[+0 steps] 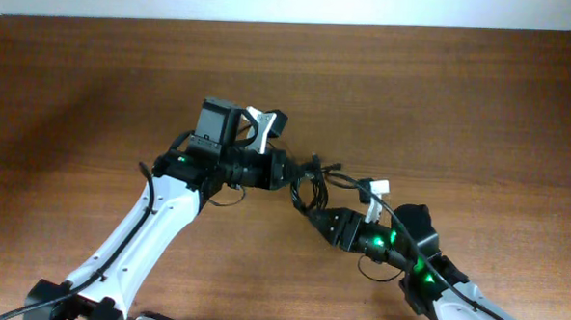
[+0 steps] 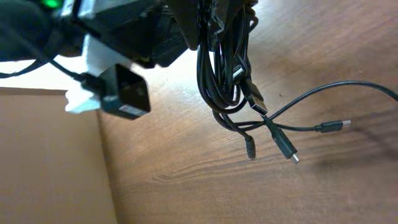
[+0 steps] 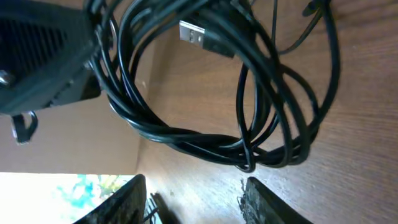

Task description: Untangle cables

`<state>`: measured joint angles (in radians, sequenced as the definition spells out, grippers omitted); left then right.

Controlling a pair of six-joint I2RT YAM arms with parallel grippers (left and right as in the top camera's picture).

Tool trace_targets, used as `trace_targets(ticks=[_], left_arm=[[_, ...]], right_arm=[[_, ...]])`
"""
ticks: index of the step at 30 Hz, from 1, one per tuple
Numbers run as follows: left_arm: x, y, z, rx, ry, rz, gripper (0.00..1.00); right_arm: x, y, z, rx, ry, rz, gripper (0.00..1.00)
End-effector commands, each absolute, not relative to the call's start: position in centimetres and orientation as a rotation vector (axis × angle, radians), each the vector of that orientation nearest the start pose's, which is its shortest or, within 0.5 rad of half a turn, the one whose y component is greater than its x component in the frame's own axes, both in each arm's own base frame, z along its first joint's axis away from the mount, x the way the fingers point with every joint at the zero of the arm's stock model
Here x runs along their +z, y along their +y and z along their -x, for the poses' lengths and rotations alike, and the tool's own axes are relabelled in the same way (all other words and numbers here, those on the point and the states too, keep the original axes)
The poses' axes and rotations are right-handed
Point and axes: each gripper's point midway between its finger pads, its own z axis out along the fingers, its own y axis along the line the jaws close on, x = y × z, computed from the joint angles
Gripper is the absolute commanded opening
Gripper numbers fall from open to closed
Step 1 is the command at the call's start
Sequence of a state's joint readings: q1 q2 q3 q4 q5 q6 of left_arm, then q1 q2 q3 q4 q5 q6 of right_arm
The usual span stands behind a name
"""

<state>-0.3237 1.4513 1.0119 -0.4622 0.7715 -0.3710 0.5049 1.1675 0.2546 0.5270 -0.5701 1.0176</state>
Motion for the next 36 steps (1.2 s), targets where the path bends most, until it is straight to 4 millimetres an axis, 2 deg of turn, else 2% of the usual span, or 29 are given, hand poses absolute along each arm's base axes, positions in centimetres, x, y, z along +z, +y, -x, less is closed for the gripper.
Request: trace_targets(ticks=[1,4,6,7,9,11,15,17,19,21,23,25,26,28,30,31,32,33,34,35,36], left_arm=[[18.5,-23.5,-29.8,-1.366,2.526,-0.169,0.0],[19.2,-24.7,-28.5,-1.466,2.525,-0.211,0.0],[19.8,-25.4,-27.6,-1.532,2.517,-0.258,0.0],[20.0,-25.6,-27.3,-1.554,2.51,-0.278,0.0],[19.9,-25.5,-27.1,-1.534,2.481,-0.358,0.0],[19.4,-25.1,-27.8,-1.454,2.457,-0.404,0.0],[17.2,-21.6,-31.5,-1.163,2.512,-0.195,0.0],[16.8,-20.5,-32.4,-1.105,2.528,-0.106,0.0],[16.3,-19.7,-33.1,-1.024,2.536,-0.053,0.0],[15.6,-18.3,-34.1,-0.927,2.552,0.094,0.0],[15.2,-16.8,-35.0,-0.87,2.555,0.304,0.0],[14.9,-15.7,-35.6,-0.848,2.542,0.475,0.0],[15.0,-15.5,-35.6,-0.865,2.539,0.53,0.02],[15.1,-16.0,-35.3,-0.91,2.549,0.535,0.0],[14.5,-16.0,-34.4,-0.937,2.588,0.676,0.0],[13.9,-15.7,-33.5,-0.941,2.618,0.837,0.0],[13.4,-15.6,-32.8,-0.943,2.632,0.983,0.08],[13.0,-15.4,-32.1,-0.939,2.636,1.145,0.14],[12.5,-15.3,-31.2,-0.925,2.634,1.307,0.18],[12.3,-15.2,-30.8,-0.914,2.628,1.404,0.17],[12.1,-15.3,-30.3,-0.904,2.621,1.484,0.15]], right_arm=[[10.8,23.6,-23.5,1.423,2.248,-0.16,0.49],[9.2,23.0,-23.9,1.349,2.286,-0.221,0.43],[8.5,22.4,-24.6,1.293,2.291,-0.265,0.34],[8.4,22.4,-24.7,1.286,2.288,-0.269,0.27],[8.7,22.5,-24.7,1.296,2.275,-0.261,0.04],[9.2,23.0,-24.1,1.345,2.279,-0.208,0.04],[12.3,24.9,-20.8,1.525,2.219,0.12,0.04],[14.0,25.4,-19.3,1.607,2.17,0.24,0.04],[15.3,25.5,-18.5,1.646,2.126,0.302,0.04],[16.3,25.5,-17.9,1.672,2.093,0.342,0.04],[16.3,25.4,-17.6,1.679,2.101,0.346,0.04],[15.3,25.2,-17.6,1.659,2.155,0.304,0.04],[14.2,24.9,-17.9,1.62,2.209,0.246,0.04],[12.2,24.1,-18.6,1.525,2.299,0.129,0.05],[12.0,23.8,-19.1,1.507,2.311,0.061,0.28],[12.1,23.7,-19.6,1.517,2.316,-0.019,0.35],[12.1,23.6,-19.8,1.53,2.323,-0.084,0.48],[12.0,23.5,-20.1,1.55,2.339,-0.188,0.68],[12.0,23.4,-20.3,1.573,2.353,-0.296,0.83],[11.9,23.3,-20.5,1.599,2.364,-0.417,0.95],[11.7,23.2,-20.7,1.614,2.371,-0.523,0.99]])
